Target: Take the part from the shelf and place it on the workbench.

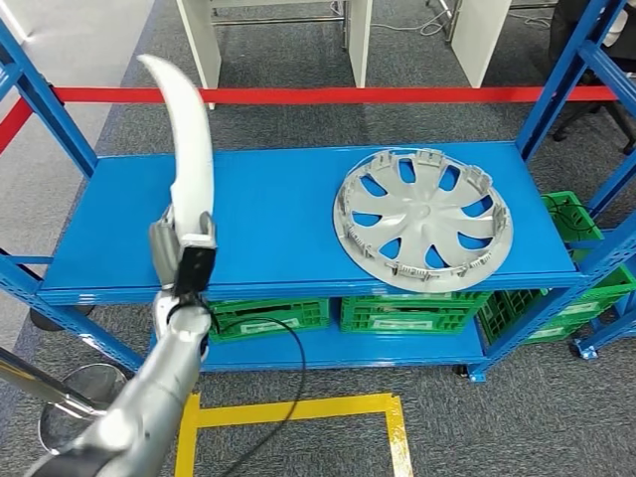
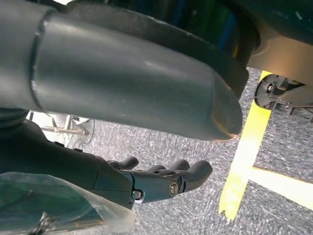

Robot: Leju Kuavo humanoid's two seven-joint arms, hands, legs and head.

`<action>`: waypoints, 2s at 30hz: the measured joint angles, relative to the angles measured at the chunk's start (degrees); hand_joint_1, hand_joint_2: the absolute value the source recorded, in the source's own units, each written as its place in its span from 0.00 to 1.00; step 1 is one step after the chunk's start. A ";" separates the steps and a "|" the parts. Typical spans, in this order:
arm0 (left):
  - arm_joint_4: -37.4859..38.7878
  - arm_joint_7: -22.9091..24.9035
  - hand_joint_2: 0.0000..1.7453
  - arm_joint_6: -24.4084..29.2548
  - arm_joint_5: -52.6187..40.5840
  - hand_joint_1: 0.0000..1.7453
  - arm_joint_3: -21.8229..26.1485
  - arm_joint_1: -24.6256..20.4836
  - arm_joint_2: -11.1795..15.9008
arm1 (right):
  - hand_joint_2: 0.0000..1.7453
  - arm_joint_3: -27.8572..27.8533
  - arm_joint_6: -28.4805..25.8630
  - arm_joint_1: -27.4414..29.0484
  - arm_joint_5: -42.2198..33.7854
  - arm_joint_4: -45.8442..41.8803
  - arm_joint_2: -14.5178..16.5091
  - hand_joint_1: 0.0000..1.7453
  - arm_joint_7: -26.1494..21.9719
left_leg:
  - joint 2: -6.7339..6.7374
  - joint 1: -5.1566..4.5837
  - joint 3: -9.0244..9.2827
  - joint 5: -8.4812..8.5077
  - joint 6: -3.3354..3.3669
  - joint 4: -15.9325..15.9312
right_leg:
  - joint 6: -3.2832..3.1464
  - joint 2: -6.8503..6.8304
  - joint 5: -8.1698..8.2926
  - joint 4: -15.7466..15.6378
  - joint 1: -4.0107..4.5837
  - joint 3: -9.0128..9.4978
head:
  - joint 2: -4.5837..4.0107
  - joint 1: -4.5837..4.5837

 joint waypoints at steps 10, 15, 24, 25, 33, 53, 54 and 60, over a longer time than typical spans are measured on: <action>-33.82 -0.41 1.00 -11.77 19.16 1.00 -19.58 21.74 0.49 | 0.00 -2.93 -2.76 0.74 -1.64 0.00 0.04 0.00 -0.86 | 0.42 0.29 0.94 1.66 2.16 -2.56 | 1.34 0.02 -1.75 1.42 -0.02 -0.85 | 0.00 0.05; -41.46 -0.41 1.00 -15.98 22.33 1.00 -22.56 29.11 1.17 | 0.00 -4.75 -4.80 1.10 -2.45 0.00 -0.08 0.00 -3.29 | 0.66 0.67 0.83 1.86 2.23 -2.69 | 2.27 -0.03 -5.58 12.73 -0.42 -5.68 | 0.00 0.26; -45.46 -0.16 1.00 -17.02 21.59 1.00 -22.64 34.14 2.53 | 0.00 -5.62 -10.60 1.27 -0.28 -0.08 -0.04 0.00 -6.49 | 0.25 0.91 -1.78 -0.37 -0.73 2.02 | 1.06 0.38 -0.79 1.60 -0.98 -0.23 | 0.00 0.24; -45.55 -0.17 1.00 -17.00 21.61 1.00 -22.62 34.45 2.64 | 0.00 -5.62 -11.00 1.31 -0.11 -0.08 -0.04 0.00 -6.65 | 0.31 0.97 -2.51 -2.06 -0.90 3.78 | 0.52 0.19 -0.49 1.61 -0.93 -0.65 | 0.00 0.09; -45.72 -0.16 1.00 -17.37 21.97 1.00 -22.38 35.35 2.87 | 0.00 -5.63 -10.28 1.26 0.66 -0.09 0.05 0.00 -6.91 | 0.41 0.15 0.78 -4.64 1.25 7.01 | -1.01 -0.57 1.97 1.63 0.67 -3.56 | 0.00 -0.41; -45.41 -0.16 1.00 -15.44 20.00 1.00 -23.02 35.64 3.19 | 0.00 -7.42 -9.43 1.35 -0.04 -0.16 0.01 0.00 -9.42 | 0.72 -0.56 -0.20 0.34 0.73 0.09 | 0.58 -0.02 -0.03 0.02 0.25 0.22 | 0.00 -0.36; -45.41 -0.16 1.00 -15.39 20.02 1.00 -23.10 35.63 3.25 | 0.00 -7.67 -9.06 1.37 -0.21 -0.16 0.04 0.00 -9.43 | 0.70 -0.50 -0.35 0.07 0.45 0.35 | 0.23 -0.07 0.15 -0.04 0.20 0.17 | 0.00 -0.37; -45.40 -0.18 1.00 -15.56 20.43 1.00 -23.33 35.63 3.52 | 0.00 -8.37 -7.91 1.34 -0.26 -0.16 0.14 0.00 -9.96 | 0.65 0.28 -6.46 -7.83 -1.10 15.56 | -1.01 -0.36 0.94 -0.25 0.00 -0.80 | 0.00 -0.93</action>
